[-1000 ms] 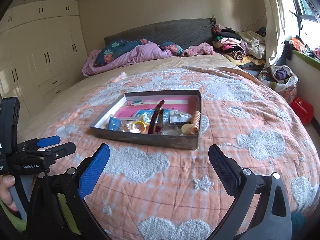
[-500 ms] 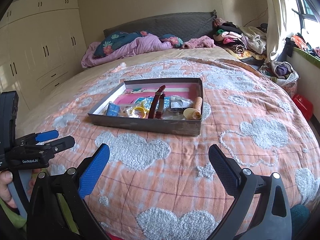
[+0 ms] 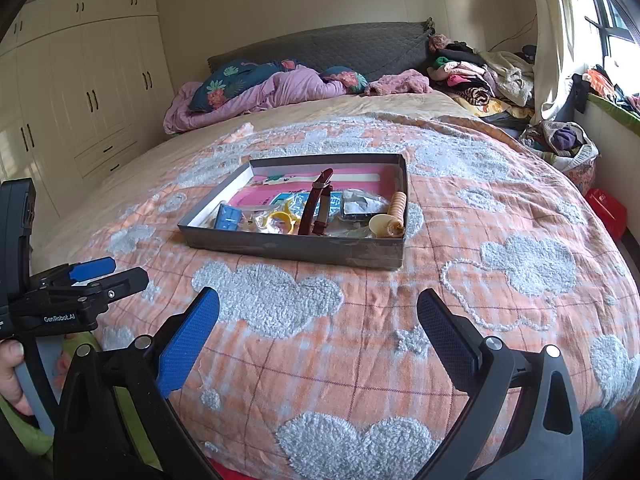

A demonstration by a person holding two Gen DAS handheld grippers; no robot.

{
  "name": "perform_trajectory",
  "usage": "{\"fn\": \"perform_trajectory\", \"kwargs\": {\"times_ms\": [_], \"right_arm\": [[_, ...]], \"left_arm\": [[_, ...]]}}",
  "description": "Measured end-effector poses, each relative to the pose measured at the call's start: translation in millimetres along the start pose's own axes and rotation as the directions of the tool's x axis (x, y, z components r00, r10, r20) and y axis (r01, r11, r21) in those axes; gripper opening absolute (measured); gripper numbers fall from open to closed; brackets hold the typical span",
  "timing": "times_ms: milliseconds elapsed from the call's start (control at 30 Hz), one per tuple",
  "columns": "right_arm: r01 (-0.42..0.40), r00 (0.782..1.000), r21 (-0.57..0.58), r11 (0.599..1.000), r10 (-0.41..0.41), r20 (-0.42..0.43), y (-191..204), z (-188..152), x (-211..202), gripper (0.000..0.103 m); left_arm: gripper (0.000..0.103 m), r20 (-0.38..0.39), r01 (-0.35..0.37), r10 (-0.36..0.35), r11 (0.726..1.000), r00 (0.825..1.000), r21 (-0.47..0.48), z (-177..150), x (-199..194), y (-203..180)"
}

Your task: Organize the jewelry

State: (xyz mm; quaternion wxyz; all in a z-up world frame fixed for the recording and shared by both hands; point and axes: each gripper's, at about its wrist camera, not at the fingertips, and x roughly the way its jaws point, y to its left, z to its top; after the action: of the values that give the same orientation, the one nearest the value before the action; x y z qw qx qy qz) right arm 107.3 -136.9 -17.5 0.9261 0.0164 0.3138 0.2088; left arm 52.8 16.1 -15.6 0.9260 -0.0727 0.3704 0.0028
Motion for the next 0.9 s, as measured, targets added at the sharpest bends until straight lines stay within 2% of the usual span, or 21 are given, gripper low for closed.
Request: {"fn": "perform_trajectory", "kwargs": {"times_ms": [900], "right_arm": [[-0.008, 1.0, 0.004, 1.0, 0.008, 0.003, 0.6, 1.4, -0.6, 0.099]], "left_arm": [[0.094, -0.002, -0.018, 0.018, 1.0, 1.0, 0.0, 2.4, -4.5, 1.5]]}}
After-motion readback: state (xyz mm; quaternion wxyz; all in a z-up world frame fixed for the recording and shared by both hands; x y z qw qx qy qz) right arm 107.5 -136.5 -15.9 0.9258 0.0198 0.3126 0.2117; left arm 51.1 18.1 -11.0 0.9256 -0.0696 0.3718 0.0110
